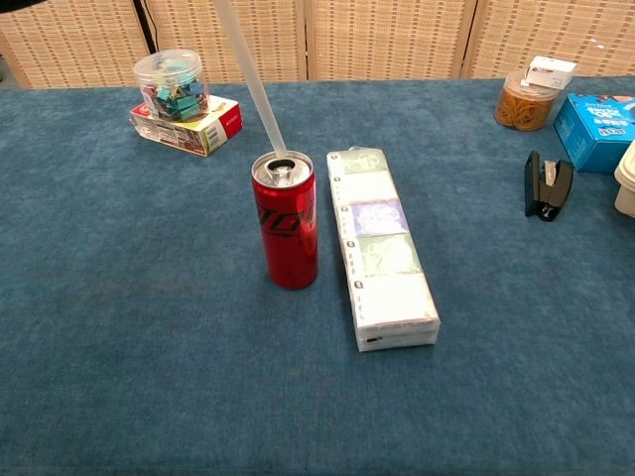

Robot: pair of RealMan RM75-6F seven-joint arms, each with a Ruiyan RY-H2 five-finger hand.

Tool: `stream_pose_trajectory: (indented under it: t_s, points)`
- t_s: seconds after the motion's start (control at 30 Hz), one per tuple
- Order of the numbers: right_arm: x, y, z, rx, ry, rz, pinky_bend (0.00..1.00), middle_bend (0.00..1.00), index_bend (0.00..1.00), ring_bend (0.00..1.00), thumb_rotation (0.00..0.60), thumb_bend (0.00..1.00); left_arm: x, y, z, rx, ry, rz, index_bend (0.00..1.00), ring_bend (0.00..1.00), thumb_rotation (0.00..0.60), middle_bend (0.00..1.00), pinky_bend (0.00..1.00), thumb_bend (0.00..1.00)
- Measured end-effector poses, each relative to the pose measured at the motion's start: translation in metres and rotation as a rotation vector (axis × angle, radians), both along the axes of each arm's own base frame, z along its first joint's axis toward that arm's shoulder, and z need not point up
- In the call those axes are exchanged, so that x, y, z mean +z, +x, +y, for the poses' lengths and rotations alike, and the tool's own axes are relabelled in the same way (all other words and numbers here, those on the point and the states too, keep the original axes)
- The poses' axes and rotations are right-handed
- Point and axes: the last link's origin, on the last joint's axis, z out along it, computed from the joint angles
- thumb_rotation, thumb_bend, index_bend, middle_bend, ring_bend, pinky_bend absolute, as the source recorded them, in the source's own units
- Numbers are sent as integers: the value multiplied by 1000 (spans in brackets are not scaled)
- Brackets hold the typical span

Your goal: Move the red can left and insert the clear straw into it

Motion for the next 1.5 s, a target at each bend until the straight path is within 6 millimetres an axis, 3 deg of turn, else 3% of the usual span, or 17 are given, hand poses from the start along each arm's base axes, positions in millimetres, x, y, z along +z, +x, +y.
stream_pose_trajectory:
  t_s: [0.9,1.5]
  points:
    - [2,-1,0,-3,-4,-2,0,0,16,0,600,73,-13,-4,8,12,-24,6,550,0,600,0,0,383]
    - [1,-2,-1,-7,-2,-2,0,0,16,0,600,73,-32,-7,19,66,-55,38,541,0,600,0,0,383]
